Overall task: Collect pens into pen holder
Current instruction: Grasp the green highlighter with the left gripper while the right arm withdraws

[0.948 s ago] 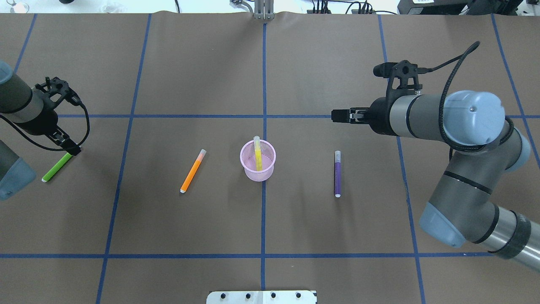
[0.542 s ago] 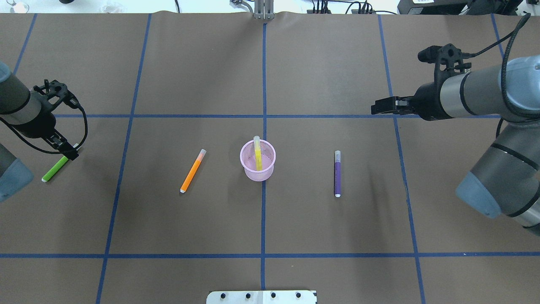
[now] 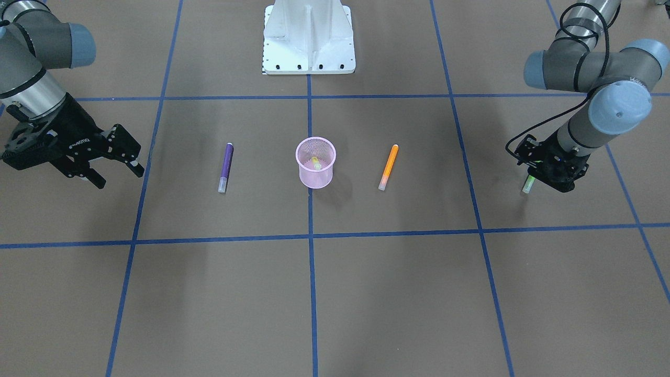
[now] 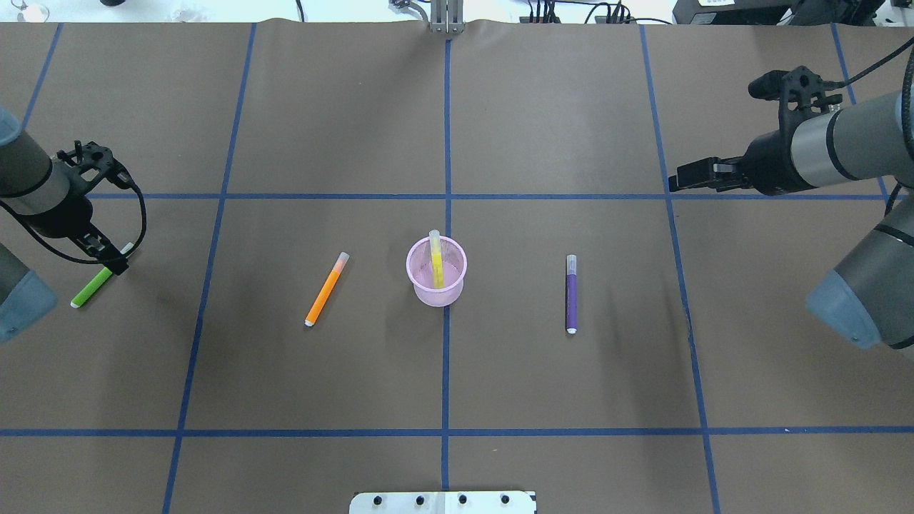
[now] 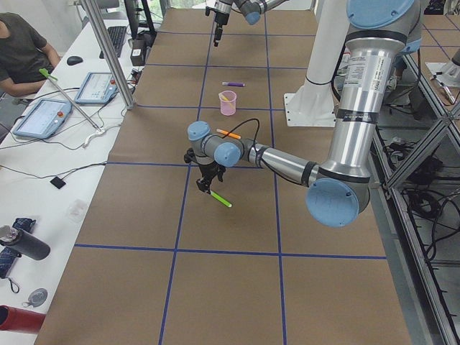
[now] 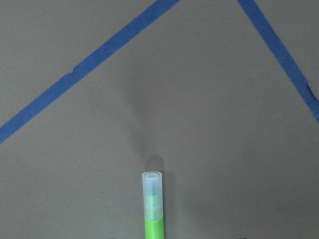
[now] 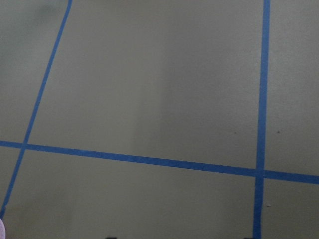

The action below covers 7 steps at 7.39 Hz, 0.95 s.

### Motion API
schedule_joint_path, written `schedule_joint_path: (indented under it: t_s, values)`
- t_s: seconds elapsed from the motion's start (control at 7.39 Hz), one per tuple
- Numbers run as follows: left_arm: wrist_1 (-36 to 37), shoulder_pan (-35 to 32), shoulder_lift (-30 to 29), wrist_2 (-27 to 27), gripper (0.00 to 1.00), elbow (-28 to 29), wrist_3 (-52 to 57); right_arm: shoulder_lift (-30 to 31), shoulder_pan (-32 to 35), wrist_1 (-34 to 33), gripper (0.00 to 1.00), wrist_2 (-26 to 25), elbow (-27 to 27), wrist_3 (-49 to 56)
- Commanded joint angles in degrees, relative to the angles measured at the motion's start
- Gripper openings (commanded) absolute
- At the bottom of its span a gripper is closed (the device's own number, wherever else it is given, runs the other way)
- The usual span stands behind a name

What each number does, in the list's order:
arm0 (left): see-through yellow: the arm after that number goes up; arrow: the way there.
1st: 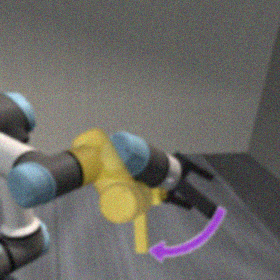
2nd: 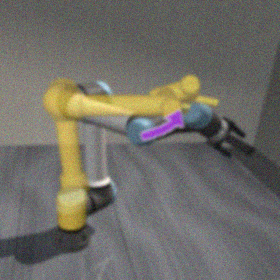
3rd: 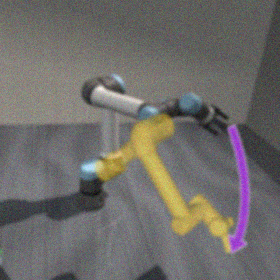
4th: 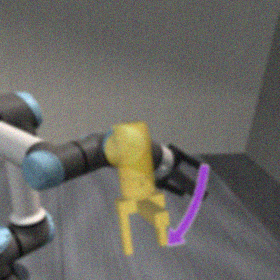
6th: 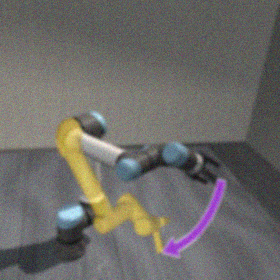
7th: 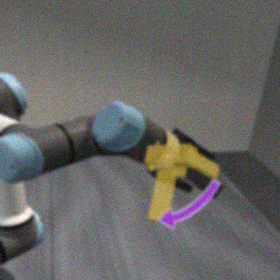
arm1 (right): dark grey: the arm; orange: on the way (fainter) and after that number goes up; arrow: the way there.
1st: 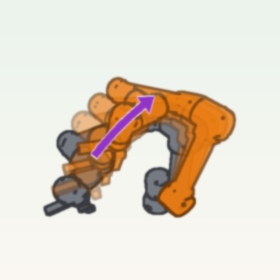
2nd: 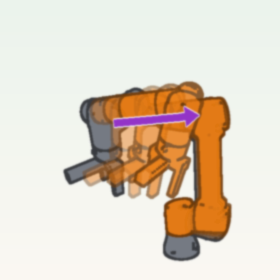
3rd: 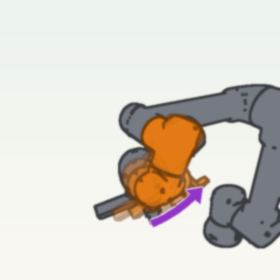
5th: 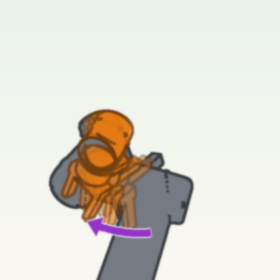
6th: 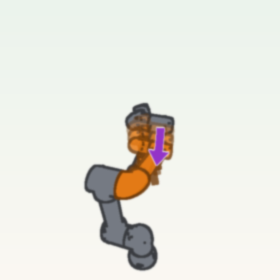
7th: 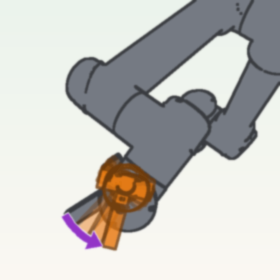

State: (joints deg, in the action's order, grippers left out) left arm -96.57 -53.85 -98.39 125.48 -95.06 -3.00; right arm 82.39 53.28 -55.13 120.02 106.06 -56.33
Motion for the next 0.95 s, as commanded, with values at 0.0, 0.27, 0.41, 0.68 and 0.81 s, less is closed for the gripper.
schedule_joint_path:
  t_s: [0.0, 0.27, 0.41, 0.68, 0.81]
  values:
    - [0.1, 0.2, -0.4, 0.0, 0.82, 0.9, 0.0, 0.1, 0.5, 0.0, 0.88, 0.8, -0.1, 0.2]
    - [0.1, 0.2, -0.9, 0.0, 0.82, 2.3, -0.1, 0.7, 0.5, -0.1, 0.88, 0.7, -0.1, 0.2]
    - [0.1, 0.2, -1.2, 0.0, 0.78, 2.5, -0.2, 0.7, 0.5, -0.1, 0.88, 0.7, -0.1, 0.2]
    - [0.1, 0.2, -1.4, 0.0, 0.75, 3.3, -0.2, 0.7, 0.4, -0.1, 0.89, 0.7, -0.1, 0.2]
    - [0.0, 0.2, -1.4, 0.0, 0.75, 3.5, -0.2, 0.7, 0.4, -0.1, 0.89, 0.6, -0.1, 0.2]
